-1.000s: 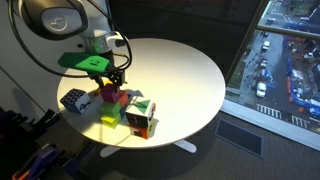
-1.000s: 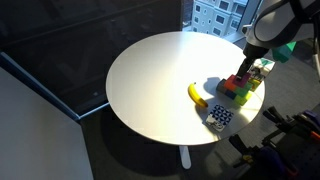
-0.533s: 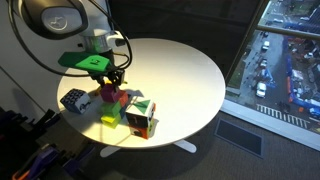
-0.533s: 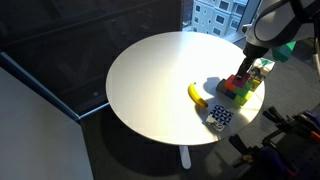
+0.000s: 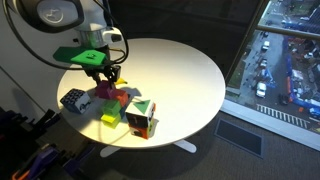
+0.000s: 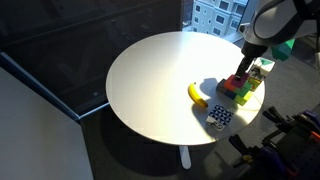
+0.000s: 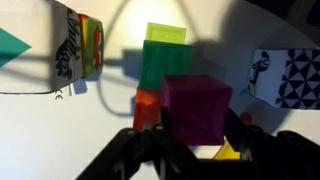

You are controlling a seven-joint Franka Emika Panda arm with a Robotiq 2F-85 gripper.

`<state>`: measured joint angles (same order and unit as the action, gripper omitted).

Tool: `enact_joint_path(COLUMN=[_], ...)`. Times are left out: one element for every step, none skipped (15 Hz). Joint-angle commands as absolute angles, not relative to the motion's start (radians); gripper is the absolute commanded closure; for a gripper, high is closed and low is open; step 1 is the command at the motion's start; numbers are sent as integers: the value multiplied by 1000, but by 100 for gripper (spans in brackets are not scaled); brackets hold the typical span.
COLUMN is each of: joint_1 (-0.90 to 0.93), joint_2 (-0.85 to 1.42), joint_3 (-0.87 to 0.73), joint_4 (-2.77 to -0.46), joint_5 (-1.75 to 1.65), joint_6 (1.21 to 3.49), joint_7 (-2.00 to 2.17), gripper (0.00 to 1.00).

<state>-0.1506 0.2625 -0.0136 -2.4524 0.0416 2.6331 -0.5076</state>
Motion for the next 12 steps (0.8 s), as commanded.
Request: enact_joint_path(joint_1=[-140,-136,-130,-122,-113,-106,-98,-93,-87,-83,-82,-79], joint_2=[204,200,197,193,190,185,182,180,175,171,165,161], joint_3=[8,16,23,26,32,39,43,49,53,57,65,68], joint_4=[-2473,-2473,-2478,-2481,-2488,-2497,-2502,-2508,-2517,-2525,-2534,-2541], joint_5=[30,34,33,29,28,29,26,30,30,34,46,51], joint_6=[2578,2568,2567,2564,2565,2568,2569,2565,2563,2560,2553,2551], joint_7=[-492,-501,-507,-503,-503,-505,-502,-505,-502,-503,-512,-514], gripper=[70,70,70,70,70,70,70,70,70,70,70,70])
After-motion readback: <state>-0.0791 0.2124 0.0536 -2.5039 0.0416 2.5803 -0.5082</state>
